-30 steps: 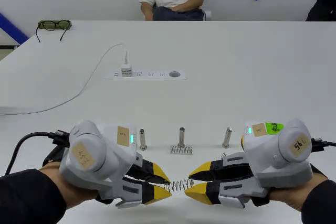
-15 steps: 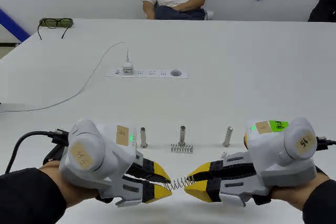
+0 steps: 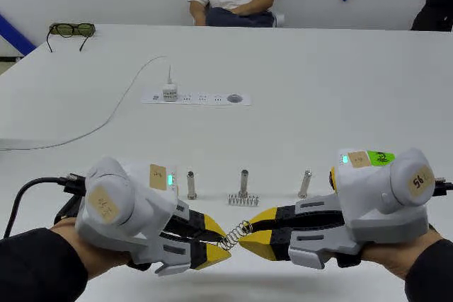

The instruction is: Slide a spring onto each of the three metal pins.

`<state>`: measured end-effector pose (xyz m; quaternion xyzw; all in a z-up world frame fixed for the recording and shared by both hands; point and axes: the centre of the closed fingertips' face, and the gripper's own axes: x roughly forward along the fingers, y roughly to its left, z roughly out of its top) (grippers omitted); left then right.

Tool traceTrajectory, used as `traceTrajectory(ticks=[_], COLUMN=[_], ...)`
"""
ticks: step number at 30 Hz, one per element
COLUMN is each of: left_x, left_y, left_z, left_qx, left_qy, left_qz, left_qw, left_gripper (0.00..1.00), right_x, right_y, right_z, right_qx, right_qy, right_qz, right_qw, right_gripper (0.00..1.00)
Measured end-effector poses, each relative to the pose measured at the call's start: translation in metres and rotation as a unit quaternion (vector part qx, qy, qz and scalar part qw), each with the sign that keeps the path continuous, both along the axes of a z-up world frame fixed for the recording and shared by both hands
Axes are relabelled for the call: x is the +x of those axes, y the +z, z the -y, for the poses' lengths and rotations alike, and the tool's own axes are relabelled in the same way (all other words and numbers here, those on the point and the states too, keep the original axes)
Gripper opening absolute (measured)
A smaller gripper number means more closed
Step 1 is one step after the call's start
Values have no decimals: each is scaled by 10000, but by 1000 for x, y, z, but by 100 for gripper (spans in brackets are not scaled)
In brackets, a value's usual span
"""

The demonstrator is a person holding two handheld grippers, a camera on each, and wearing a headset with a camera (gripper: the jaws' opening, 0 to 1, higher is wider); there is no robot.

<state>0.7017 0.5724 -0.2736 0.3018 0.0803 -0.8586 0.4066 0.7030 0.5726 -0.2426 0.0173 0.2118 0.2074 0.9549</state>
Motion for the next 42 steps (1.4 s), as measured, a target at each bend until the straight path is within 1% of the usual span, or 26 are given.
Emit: traceTrajectory(ticks=[2, 7, 12, 13, 14, 16, 19, 25, 28, 33, 35, 36, 40, 42], left_x=[0, -1, 0, 0, 0, 1, 0, 1, 2, 2, 2, 2, 3, 4], left_y=[2, 2, 4, 5, 5, 5, 5, 6, 7, 10, 9, 9, 10, 13], left_z=[1, 0, 1, 2, 2, 1, 1, 2, 3, 4, 4, 4, 5, 6], left_qx=[-24, -38, -71, -81, -87, -89, -93, -109, -124, -147, -144, -140, -159, -217], left_qy=[23, 49, 144, 170, 178, 179, 178, 233, 299, 352, 361, 362, 420, 489], left_qz=[-48, -63, -230, -278, -287, -268, -266, -290, -401, -469, -455, -455, -497, -660], left_qw=[10000, 10000, 9996, 9994, 9994, 9994, 9994, 9992, 9987, 9982, 9982, 9982, 9978, 9964], left_gripper=[10, 10, 9, 9, 9, 9, 9, 9, 9, 9, 9, 9, 9, 9], right_x=[2, 7, 10, 10, 10, 10, 10, 8, 7, 7, 8, 8, 9, 9], right_y=[3, 11, 14, 15, 16, 16, 16, 15, 14, 17, 19, 20, 19, 19], right_z=[-1, -1, 0, 0, 0, 2, 5, 6, 7, 7, 7, 7, 6, 7], right_qx=[11, 79, 50, 82, 103, 131, 130, 269, 376, 506, 564, 547, 524, 532], right_qy=[-20, -89, -128, -137, -149, -197, -237, -296, -328, -357, -361, -364, -353, -373], right_qz=[63, 209, 295, 315, 328, 333, 337, 307, 293, 332, 371, 377, 398, 394], right_qw=[10000, 9997, 9995, 9994, 9993, 9992, 9991, 9987, 9983, 9975, 9971, 9971, 9972, 9971], right_gripper=[12, 13, 12, 12, 13, 16, 16, 16, 16, 15, 13, 12, 12, 13])
